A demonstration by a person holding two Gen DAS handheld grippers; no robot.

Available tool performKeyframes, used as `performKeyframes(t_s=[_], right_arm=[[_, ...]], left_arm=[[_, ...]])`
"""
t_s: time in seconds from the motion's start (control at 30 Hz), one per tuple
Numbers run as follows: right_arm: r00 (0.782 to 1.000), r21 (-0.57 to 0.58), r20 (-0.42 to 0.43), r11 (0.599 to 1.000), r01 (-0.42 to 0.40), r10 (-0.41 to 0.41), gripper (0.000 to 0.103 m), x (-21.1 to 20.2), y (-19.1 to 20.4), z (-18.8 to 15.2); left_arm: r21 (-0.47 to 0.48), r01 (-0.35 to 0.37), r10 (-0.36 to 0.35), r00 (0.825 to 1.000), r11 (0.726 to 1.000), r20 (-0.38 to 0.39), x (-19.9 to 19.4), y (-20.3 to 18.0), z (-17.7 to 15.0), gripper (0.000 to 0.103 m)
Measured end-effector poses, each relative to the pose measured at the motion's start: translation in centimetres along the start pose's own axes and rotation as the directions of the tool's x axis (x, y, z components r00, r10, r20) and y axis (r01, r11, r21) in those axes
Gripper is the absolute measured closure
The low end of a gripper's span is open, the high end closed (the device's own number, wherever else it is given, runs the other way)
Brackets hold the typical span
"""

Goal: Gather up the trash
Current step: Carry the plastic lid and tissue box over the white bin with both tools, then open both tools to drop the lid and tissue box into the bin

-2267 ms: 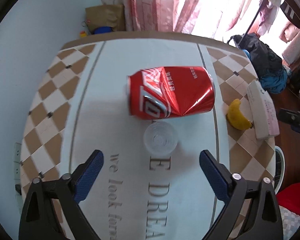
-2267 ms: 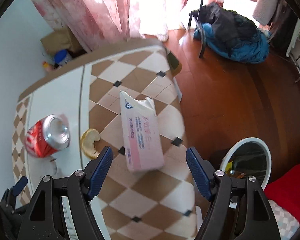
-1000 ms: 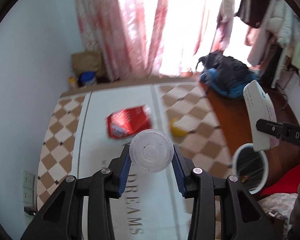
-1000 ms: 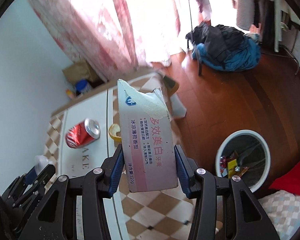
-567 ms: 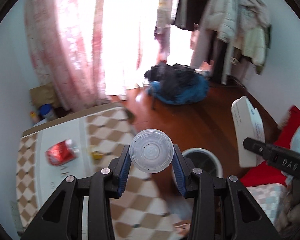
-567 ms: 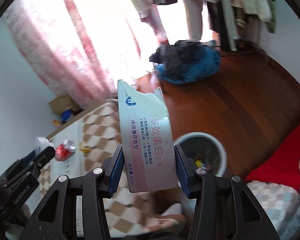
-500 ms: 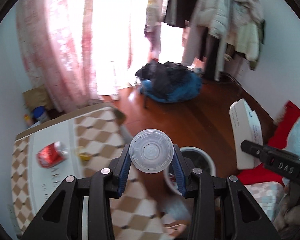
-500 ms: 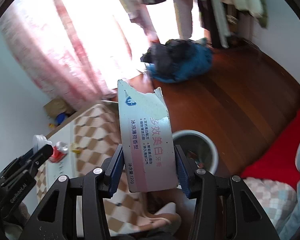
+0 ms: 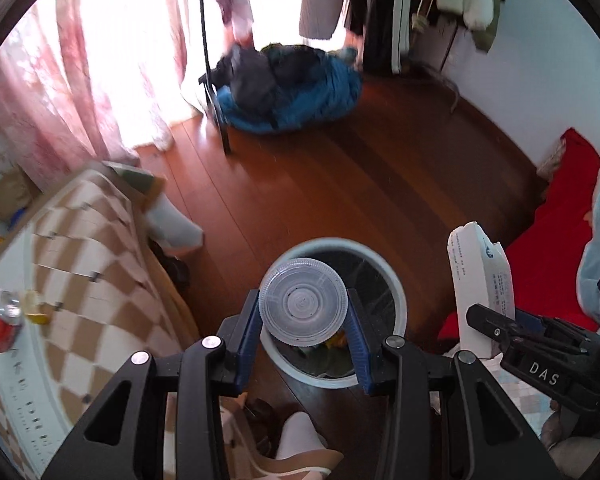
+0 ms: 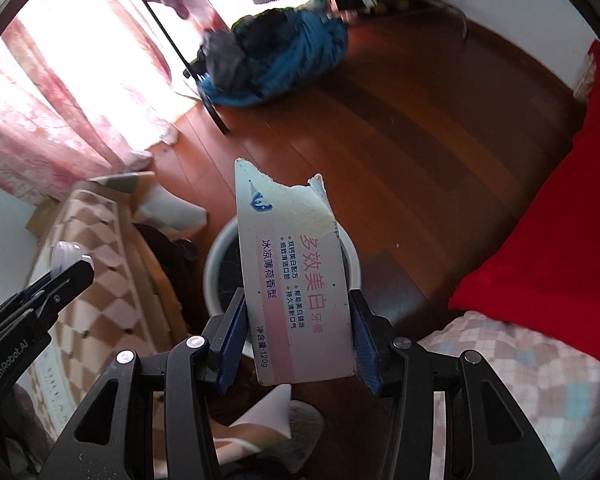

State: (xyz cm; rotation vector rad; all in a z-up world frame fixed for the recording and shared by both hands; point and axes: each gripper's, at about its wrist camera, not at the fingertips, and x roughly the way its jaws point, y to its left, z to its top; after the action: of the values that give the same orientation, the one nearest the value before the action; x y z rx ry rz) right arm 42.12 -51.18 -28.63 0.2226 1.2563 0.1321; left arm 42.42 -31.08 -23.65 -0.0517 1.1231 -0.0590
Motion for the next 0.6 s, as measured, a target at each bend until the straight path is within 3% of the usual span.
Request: performKeyframes(t_s=[0.17,0.33,0.4,0.47,0.57,0.6], right_arm=[[0.997,0.014,-0.074,1.000,0.008,-0.007,0.053,6.0,-1.3,0.9],[0.992,0.018,-0.125,1.000,0.012,-0.009,0.053,10.5,-1.4,1.9],[0.991,0.013,-0.137,1.000,0.007,-0.006,0.052,11.6,-1.4,2.3],[0.989,0.012,-0.148,1.000,-0.002,0.004,0.051,12.8,-1.3,2.7],[0.985,0.012,-0.173,1.000,-0.010,0.012,0.019,14.0,-1.3,3.0],[0.984,0.012,-0.176,1.000,-0.011,0.013,0.013,14.2,-1.3,3.0]], left_arm=[[-0.027,0.076,-0.079,0.987,0.997,-0.136,6.1,0.2,0.5,0.066],[-0.073,0.099,-0.114,0.965,0.992,-0.234,10.2,0.7,0.7,0.062],[-0.089,0.094,-0.114,0.961,0.992,-0.252,10.9,1.0,0.8,0.051],[-0.110,0.082,-0.109,0.958,0.990,-0.265,11.6,1.5,0.9,0.015],[-0.126,0.048,-0.081,0.961,0.991,-0.266,11.7,1.9,0.7,0.010],[-0.126,0.028,-0.061,0.962,0.992,-0.266,11.7,2.3,0.6,0.010]])
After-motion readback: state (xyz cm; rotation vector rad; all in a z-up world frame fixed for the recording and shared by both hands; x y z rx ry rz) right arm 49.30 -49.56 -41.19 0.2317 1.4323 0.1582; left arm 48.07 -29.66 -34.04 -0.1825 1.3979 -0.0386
